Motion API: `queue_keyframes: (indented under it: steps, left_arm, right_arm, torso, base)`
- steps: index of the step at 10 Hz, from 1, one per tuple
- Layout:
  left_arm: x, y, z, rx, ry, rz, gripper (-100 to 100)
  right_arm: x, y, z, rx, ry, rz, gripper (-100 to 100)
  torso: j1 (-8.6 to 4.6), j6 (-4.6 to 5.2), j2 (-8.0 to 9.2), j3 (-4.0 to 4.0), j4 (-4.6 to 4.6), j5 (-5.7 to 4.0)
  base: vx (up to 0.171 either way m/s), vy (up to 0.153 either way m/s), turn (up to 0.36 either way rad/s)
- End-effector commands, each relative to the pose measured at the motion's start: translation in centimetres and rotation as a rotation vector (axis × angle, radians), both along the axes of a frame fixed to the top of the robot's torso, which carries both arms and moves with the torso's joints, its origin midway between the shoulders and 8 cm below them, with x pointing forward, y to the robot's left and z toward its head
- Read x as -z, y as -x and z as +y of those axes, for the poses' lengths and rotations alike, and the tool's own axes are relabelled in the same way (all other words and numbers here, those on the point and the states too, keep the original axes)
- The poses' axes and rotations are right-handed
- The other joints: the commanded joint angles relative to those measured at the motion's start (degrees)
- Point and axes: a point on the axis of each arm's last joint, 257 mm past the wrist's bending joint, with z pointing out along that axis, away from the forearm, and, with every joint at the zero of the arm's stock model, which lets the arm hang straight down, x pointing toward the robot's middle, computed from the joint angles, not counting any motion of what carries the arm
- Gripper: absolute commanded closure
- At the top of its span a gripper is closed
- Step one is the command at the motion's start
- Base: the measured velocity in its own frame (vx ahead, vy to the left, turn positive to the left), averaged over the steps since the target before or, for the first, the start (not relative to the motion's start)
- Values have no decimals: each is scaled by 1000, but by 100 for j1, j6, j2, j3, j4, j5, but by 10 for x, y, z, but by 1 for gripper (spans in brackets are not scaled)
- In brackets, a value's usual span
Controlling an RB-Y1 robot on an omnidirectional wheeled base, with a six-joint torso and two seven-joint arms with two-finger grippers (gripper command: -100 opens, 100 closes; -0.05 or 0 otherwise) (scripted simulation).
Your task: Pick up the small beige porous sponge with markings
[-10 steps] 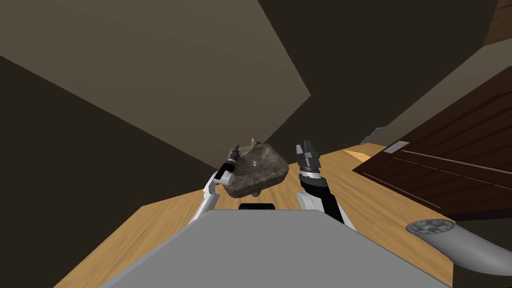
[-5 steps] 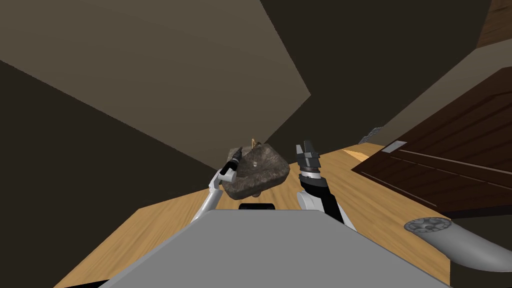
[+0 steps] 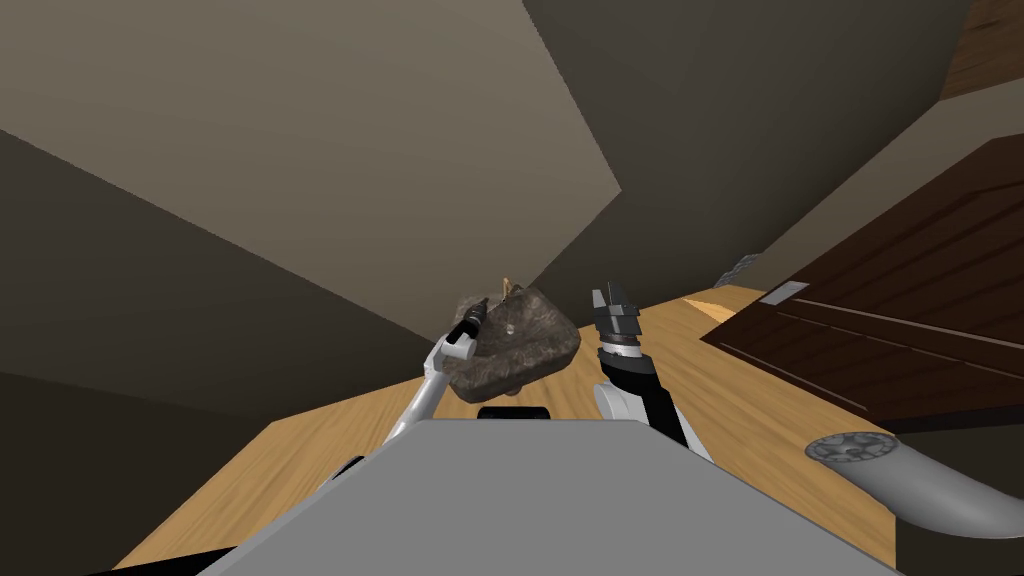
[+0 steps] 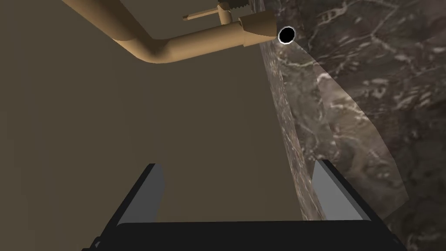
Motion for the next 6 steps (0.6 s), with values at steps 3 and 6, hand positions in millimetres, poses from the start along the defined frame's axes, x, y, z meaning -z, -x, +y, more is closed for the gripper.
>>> queue_keyframes:
  steps: [3, 6]
  left_arm:
    - [31, -10, -12, 16, -36, 118, -100]
    - [50, -12, -17, 22, -57, 191, -100]
  right_arm:
    - [0, 0, 0, 0, 0, 0, 0]
    - [0, 0, 0, 0, 0, 0, 0]
  torso:
    - [-1, 0, 0, 0, 0, 0]
    - [-2, -1, 4, 2, 1, -1]
  base:
    - [23, 7, -30]
    - [17, 3, -17]
